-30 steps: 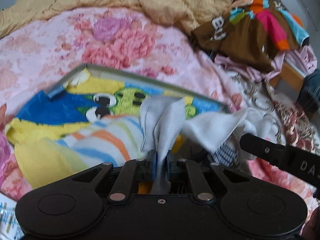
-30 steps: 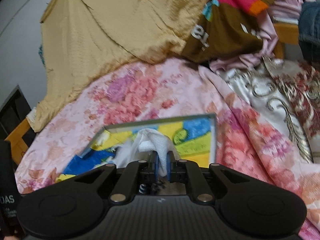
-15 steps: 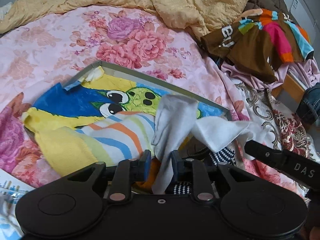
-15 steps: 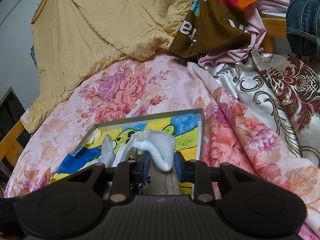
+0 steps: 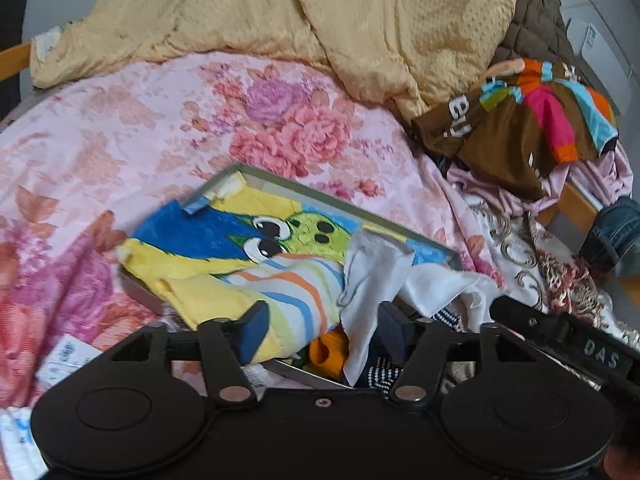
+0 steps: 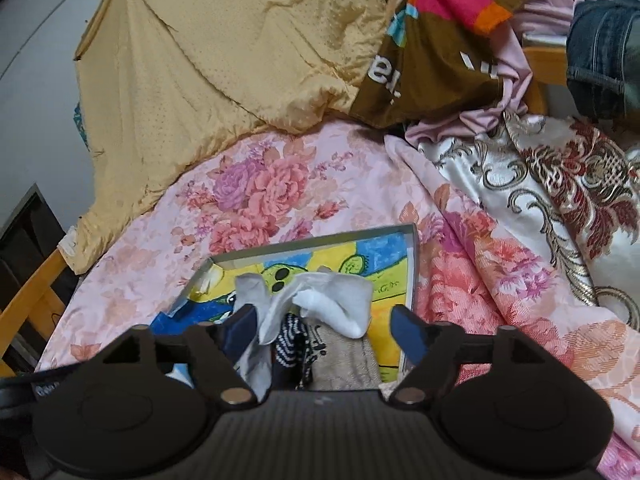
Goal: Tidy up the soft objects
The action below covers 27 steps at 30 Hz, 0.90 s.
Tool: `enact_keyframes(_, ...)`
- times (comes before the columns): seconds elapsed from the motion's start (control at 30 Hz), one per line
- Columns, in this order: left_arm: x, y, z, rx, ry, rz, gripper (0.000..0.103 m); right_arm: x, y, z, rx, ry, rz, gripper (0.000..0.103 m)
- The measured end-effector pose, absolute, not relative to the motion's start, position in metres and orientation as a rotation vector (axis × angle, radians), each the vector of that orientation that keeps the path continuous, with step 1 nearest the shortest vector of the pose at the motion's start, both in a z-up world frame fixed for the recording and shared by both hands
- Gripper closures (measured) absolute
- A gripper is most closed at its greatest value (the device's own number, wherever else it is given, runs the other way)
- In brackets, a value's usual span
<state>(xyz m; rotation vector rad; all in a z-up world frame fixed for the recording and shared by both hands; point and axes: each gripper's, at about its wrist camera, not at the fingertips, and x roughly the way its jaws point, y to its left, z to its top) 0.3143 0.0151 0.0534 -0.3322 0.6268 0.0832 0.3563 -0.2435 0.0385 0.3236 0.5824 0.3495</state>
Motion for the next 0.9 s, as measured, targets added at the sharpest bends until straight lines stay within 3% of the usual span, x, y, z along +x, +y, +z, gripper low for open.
enact_keyframes(0.23, 0.276, 0.028, 0.074, -0.383, 0.557, 0.083, 0.011, 0.315, -0.241, 0.059, 0.302, 0.464, 0.358, 0.001)
enact_keyframes(0.37, 0.243, 0.036, 0.083, -0.392, 0.505, 0.062, 0.005, 0.287, -0.234, 0.068, 0.298, 0.418, 0.403, 0.0)
enact_keyframes(0.9, 0.128, 0.054, 0.08, -0.426, 0.401, 0.171, 0.001, 0.206, -0.211, 0.085, 0.11, 0.31, 0.398, 0.0)
